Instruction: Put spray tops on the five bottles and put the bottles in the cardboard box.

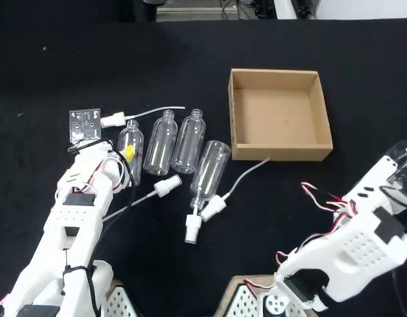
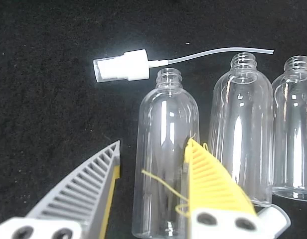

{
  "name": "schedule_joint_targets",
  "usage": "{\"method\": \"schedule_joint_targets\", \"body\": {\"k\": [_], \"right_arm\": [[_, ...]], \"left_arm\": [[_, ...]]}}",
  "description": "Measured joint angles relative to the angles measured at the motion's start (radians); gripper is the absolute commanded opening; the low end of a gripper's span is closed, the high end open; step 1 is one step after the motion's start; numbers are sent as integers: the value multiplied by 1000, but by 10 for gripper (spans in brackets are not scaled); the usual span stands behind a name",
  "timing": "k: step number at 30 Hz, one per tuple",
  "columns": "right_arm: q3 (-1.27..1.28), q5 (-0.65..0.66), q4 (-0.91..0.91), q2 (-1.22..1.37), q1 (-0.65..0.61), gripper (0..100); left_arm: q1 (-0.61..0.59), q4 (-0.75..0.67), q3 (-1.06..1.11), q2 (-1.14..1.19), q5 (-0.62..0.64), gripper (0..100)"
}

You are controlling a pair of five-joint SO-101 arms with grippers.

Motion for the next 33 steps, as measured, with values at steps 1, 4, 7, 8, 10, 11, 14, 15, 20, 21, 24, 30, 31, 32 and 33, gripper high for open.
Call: {"method": "schedule_joint_targets", "body": {"k": [1,4,7,8,10,11,14,15,20,21,24,30,31,32,33], "right_arm": [[0,0,-15,18,0,11],[0,0,-43,49,0,13],[0,0,-49,52,0,57],[0,0,-49,52,0,88],[0,0,-49,60,0,135],[0,0,-49,60,0,146],[0,0,-49,60,0,151],[0,0,-49,60,0,152],[0,0,-49,60,0,157],[0,0,-48,60,0,172],[-3,-2,-6,58,0,270],[0,-2,44,61,-21,290],[0,-2,44,63,-23,288],[0,-2,44,61,-23,288],[0,-2,44,61,-23,287]], "left_arm": [[0,0,0,0,0,202],[0,0,0,0,0,202],[0,0,0,0,0,202],[0,0,0,0,0,202],[0,0,0,0,0,202],[0,0,0,0,0,202],[0,0,0,0,0,202],[0,0,0,0,0,202],[0,0,0,0,0,202],[0,0,0,0,0,202],[0,0,0,0,0,202],[0,0,0,0,0,202],[0,0,0,0,0,202],[0,0,0,0,0,202],[0,0,0,0,0,202]]}}
